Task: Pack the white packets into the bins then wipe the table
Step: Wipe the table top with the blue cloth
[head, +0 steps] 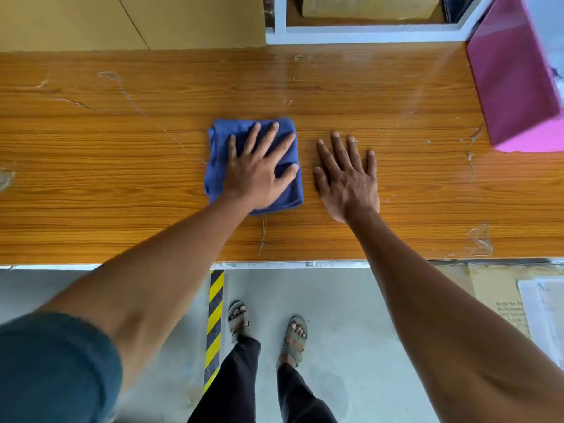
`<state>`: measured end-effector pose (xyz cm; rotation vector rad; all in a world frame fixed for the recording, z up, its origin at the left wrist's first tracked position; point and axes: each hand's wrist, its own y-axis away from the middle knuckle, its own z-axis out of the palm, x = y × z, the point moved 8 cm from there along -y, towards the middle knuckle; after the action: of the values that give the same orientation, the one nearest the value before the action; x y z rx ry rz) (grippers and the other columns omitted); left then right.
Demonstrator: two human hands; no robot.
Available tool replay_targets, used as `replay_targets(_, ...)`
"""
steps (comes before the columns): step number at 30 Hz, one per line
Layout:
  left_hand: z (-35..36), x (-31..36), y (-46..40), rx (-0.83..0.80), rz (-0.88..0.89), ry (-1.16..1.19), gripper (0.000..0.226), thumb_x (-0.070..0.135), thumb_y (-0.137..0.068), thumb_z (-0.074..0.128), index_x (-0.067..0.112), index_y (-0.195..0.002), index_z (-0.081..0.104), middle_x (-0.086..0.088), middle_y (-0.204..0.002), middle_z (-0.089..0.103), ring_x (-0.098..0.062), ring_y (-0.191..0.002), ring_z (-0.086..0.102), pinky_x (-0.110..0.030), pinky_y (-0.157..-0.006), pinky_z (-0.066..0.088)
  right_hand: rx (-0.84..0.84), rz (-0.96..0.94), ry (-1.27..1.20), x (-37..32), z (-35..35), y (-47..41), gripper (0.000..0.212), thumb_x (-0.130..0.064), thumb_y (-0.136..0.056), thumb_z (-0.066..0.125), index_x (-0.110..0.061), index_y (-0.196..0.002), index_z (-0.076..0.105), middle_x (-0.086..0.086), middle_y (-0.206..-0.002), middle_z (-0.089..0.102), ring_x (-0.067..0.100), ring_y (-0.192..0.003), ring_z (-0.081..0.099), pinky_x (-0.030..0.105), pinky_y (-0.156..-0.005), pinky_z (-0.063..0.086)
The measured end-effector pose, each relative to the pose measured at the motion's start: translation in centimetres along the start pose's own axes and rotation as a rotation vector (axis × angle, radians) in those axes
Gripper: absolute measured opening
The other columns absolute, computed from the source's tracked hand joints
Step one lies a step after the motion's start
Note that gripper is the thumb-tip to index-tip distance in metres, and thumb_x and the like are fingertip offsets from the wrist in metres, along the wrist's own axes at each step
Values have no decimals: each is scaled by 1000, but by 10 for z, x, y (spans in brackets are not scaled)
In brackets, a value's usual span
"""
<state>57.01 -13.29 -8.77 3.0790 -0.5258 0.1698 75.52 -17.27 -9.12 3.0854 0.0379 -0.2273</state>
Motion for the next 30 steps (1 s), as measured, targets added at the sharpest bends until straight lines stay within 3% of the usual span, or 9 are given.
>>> replay_targets(4,9,-17,-39,-23,-100,5,74,77,-100,19,46,-166,16,7,-178,9,-29,-163,6,-73,-123,9,11,1,9,2,3,-1,62,-55,-109,11,-38,-168,5,-7,-177,-3,21,-163,-2,59,-128,6)
replay_targets(8,11,19,46,42,-24,-11,70,71,-103,27,42,-167,19,5,-178,11,-30,-164,7,-71,-124,9,8,0,0,3,3,0,62,-56,-109,9,-37,-168,4,-7,-177,-4,21,-163,-4,59,-128,5)
replay_targets(12,14,37,94,-21,47,-45,70,70,-104,25,43,-168,12,7,-178,4,-29,-164,1,-71,-124,8,6,-8,-11,1,0,1,62,-55,-109,8,-37,-168,3,-7,-177,-5,22,-163,-5,59,-129,4)
replay_targets(15,13,23,52,-11,44,-29,71,73,-103,23,45,-167,13,9,-178,6,-28,-164,2,-72,-124,9,12,-7,-6,0,0,-1,61,-54,-109,9,-38,-168,6,-8,-177,-2,21,-163,-3,58,-129,4)
replay_targets(18,13,6,-7,-60,-68,6,74,77,-100,16,47,-167,8,9,-178,0,-26,-164,-2,-71,-125,3,3,-3,-46,3,0,-1,60,-53,-110,9,-37,-168,10,-10,-176,1,19,-163,-2,56,-129,2)
replay_targets(21,17,5,-25,-111,-143,11,75,76,-100,11,45,-168,4,8,-178,-6,-28,-164,-8,-71,-124,-3,10,19,-243,8,-2,1,65,-56,-109,10,-29,-169,12,-8,-175,12,14,-162,3,50,-131,-1)
replay_targets(24,20,29,2,-123,-68,-11,73,71,-103,13,40,-168,4,5,-178,-6,-32,-163,-8,-74,-123,-3,75,79,-555,18,-12,11,70,-54,-109,19,-18,-169,12,4,-172,29,15,-160,20,49,-131,8)
replay_targets(27,11,48,25,-123,35,75,71,69,-104,15,39,-168,16,3,-177,11,-31,-163,7,-72,-124,8,164,143,-804,28,-28,22,69,-47,-111,29,-9,-167,16,10,-172,24,21,-159,23,44,-130,20)
replay_targets(30,-23,26,23,62,-58,273,63,56,-107,25,29,-162,40,-3,-161,49,-31,-149,43,-58,-118,35,275,142,-742,20,-47,30,65,-44,-111,33,-9,-166,24,11,-171,28,25,-158,27,40,-127,29)
